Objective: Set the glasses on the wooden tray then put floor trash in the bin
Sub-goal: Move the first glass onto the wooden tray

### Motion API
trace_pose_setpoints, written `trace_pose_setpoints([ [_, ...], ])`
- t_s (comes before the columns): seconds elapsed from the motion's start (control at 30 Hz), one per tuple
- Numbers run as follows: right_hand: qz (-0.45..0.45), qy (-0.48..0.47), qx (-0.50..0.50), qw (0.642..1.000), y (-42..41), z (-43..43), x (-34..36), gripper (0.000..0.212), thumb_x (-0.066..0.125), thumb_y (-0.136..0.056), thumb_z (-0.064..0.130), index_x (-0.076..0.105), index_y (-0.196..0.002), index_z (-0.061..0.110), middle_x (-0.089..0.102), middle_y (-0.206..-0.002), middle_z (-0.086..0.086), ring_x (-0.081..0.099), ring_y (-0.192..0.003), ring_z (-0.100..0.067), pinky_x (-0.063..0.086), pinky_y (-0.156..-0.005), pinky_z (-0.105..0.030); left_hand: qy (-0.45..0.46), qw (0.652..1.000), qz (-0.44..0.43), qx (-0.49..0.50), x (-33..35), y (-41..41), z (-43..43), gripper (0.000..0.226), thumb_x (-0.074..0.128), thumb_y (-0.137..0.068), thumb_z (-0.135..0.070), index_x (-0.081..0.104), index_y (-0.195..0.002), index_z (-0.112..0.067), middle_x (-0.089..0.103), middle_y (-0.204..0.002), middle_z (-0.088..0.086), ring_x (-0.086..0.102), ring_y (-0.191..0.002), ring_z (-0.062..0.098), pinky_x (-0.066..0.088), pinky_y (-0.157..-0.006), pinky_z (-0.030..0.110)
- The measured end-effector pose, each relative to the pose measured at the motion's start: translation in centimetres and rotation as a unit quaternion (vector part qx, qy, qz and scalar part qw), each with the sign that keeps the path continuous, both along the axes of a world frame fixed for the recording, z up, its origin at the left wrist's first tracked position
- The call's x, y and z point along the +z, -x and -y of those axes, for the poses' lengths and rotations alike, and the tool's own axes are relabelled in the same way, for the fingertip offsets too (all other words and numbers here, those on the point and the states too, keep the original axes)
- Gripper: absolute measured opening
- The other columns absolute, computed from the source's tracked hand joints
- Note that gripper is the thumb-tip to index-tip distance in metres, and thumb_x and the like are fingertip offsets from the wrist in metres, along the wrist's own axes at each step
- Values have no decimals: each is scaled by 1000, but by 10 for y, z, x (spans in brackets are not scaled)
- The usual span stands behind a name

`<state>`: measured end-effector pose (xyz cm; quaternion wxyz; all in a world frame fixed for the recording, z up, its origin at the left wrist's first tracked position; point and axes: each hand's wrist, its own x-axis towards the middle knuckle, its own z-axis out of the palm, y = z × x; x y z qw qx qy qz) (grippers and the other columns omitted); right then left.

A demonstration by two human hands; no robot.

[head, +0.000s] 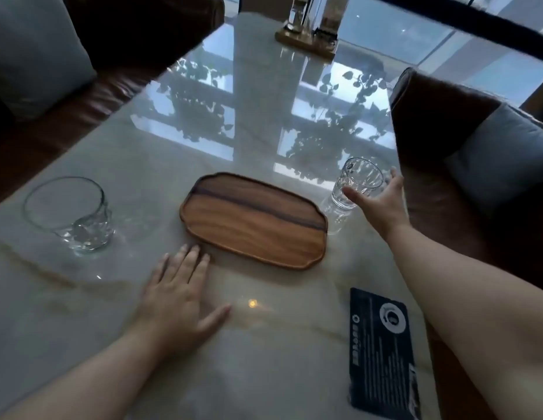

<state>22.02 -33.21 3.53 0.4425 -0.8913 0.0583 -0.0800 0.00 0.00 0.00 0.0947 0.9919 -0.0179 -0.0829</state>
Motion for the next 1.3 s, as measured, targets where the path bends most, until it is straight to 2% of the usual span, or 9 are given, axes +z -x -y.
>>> trace_pose_setpoints([
  [0.13, -23, -63, 2, 998, -10, -3, -17, 134, 87, -46, 59, 7, -145, 15, 25, -151, -17, 35, -136, -25, 29, -114, -45, 15, 998, 57, -2, -6, -1, -2, 96, 23, -73, -77, 30, -144, -12, 26, -154, 11, 14, -144, 22, 8, -117, 41],
  [0.23, -6, -76, -12, 997, -18, -1, -30, 119, 90, -56, 42, 12, -142, 15, 41, -140, -11, 48, -124, -20, 38, -107, -35, 29, 997, 68, 1, -10, -2, 0, 95, 27, -73, -76, 34, -142, -11, 30, -153, 11, 16, -143, 22, 10, -117, 41],
  [0.33, 17, -75, -41, 996, -24, -4, -34, 103, 89, -54, 44, 28, -133, 17, 54, -123, -5, 57, -106, -16, 44, -90, -28, 29, 996, 80, -1, -12, -1, -1, 94, 29, -73, -75, 36, -141, -10, 32, -152, 12, 19, -142, 23, 12, -117, 42],
  [0.47, 20, -113, -54, 992, -33, -7, -37, 87, 89, -49, 44, 41, -118, 19, 61, -110, -6, 63, -93, -14, 52, -92, -39, 24, 995, 93, 0, -15, -1, 0, 93, 30, -73, -75, 37, -140, -11, 33, -151, 11, 20, -142, 22, 11, -116, 40],
  [0.57, 40, -151, -57, 986, -26, -8, -34, 86, 89, -45, 47, 43, -112, 20, 61, -102, -2, 63, -84, -10, 55, -88, -39, 26, 996, 88, 2, -15, -2, -1, 94, 28, -73, -76, 34, -142, -12, 30, -153, 10, 17, -143, 21, 8, -117, 39],
  [0.83, 57, -197, 50, 977, 43, -53, -12, 79, 90, -51, 43, 45, -113, 24, 62, -110, -2, 68, -93, -8, 54, -77, -22, 29, 997, 77, 6, -12, -1, 0, 97, 20, -72, -77, 27, -144, -13, 24, -155, 10, 11, -144, 22, 4, -118, 40],
  [1.0, 21, -223, 102, 969, 76, -83, -20, 77, 90, -60, 15, 42, -120, 14, 57, -121, -17, 64, -106, -26, 52, -94, -47, 25, 996, 81, 5, -12, -1, 1, 96, 21, -72, -77, 28, -144, -13, 26, -154, 11, 13, -143, 23, 7, -117, 42],
  [1.07, 12, -231, 104, 967, 84, -91, -26, 72, 87, -63, 9, 41, -118, 16, 55, -123, -20, 65, -105, -28, 51, -95, -48, 29, 996, 87, 5, -14, -1, 0, 96, 23, -72, -77, 29, -143, -12, 28, -154, 11, 14, -143, 23, 7, -117, 42],
  [1.3, 39, -189, 101, 976, 92, -97, -33, 70, 89, -62, 15, 43, -114, 25, 56, -119, -14, 67, -88, -5, 54, -76, -22, 31, 994, 108, 1, -20, -1, -1, 94, 26, -73, -75, 31, -142, -11, 29, -153, 12, 17, -143, 25, 9, -117, 43],
])
